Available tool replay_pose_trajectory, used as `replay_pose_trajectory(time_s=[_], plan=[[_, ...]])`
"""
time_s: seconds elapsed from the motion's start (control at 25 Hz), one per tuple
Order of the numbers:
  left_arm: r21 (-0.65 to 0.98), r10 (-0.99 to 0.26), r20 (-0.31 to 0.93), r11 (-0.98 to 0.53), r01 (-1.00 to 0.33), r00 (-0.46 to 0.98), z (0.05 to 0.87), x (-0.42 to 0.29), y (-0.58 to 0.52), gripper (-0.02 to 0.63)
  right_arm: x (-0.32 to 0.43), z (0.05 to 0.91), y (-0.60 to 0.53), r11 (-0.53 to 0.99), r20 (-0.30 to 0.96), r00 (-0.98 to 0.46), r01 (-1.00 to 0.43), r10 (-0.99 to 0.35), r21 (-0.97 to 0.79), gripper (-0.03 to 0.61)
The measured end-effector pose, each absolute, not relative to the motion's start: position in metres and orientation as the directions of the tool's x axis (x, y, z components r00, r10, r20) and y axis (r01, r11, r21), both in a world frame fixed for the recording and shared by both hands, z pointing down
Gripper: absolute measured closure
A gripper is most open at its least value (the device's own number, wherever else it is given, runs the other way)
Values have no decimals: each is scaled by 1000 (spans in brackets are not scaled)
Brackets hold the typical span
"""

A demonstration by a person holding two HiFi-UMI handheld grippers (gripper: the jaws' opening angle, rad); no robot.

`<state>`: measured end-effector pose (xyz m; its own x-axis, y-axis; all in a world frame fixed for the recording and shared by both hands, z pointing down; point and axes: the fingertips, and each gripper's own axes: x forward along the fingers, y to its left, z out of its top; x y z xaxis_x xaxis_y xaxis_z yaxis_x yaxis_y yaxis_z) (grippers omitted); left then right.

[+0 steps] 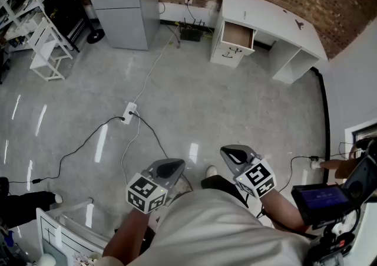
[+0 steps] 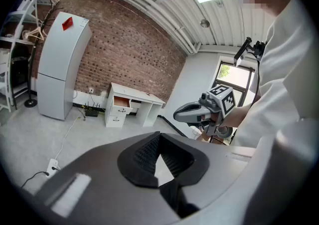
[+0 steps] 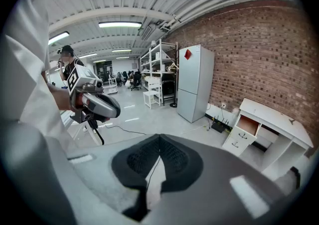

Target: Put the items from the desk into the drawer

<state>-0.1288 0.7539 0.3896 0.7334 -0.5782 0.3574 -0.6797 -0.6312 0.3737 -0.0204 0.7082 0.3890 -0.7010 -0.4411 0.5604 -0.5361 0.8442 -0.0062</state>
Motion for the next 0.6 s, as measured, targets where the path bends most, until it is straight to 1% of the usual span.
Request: replay_pose_trajectory(time_s=[0.36,0.6], plan=[[354,-574,361,-645,-677,735,387,-105,714,606,-3,394,674,849,579,-697,-528,-422,-17,576],[351,-581,382,-628,-694,719,379,-103,661,606,-9,392,608,850,535,-739,-522,-409,-71,575]])
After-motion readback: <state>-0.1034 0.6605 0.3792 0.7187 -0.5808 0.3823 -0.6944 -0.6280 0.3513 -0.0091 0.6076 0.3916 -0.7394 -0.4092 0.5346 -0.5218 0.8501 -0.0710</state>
